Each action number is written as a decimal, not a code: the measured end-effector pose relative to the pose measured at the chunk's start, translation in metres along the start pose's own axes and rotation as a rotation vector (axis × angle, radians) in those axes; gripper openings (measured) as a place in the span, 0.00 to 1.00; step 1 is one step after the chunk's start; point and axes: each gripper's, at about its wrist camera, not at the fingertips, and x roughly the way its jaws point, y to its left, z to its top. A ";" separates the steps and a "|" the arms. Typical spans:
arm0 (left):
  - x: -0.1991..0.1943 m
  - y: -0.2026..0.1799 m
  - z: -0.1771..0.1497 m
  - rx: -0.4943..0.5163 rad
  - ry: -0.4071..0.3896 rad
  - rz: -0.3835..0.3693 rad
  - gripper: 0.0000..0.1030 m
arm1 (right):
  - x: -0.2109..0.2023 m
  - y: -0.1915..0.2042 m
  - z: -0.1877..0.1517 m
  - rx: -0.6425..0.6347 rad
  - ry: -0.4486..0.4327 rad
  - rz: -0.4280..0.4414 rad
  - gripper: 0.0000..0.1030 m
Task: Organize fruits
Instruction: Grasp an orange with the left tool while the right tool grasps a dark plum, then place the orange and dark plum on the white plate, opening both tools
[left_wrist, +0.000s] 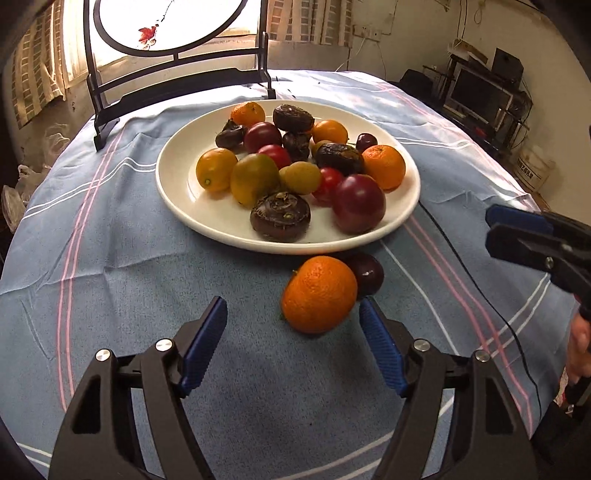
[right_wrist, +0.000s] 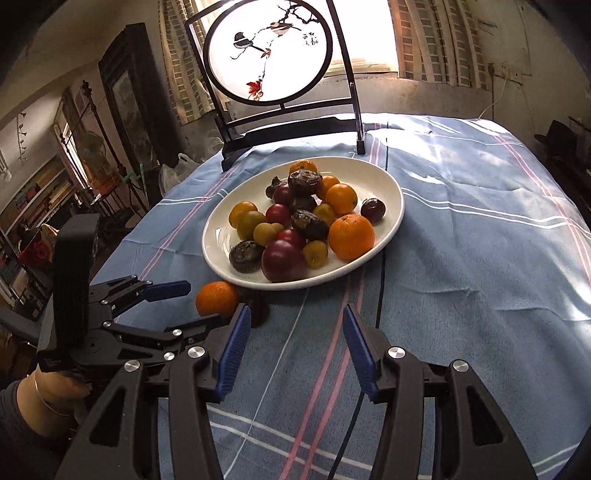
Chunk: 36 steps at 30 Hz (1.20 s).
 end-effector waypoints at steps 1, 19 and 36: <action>0.004 0.001 0.003 -0.005 0.006 -0.009 0.65 | 0.001 0.000 -0.002 0.003 0.006 0.001 0.51; -0.049 0.015 -0.041 -0.037 -0.075 -0.024 0.38 | 0.053 0.036 -0.010 -0.076 0.115 0.015 0.50; -0.053 0.025 -0.050 -0.072 -0.084 -0.029 0.38 | 0.084 0.057 0.000 -0.076 0.147 -0.029 0.26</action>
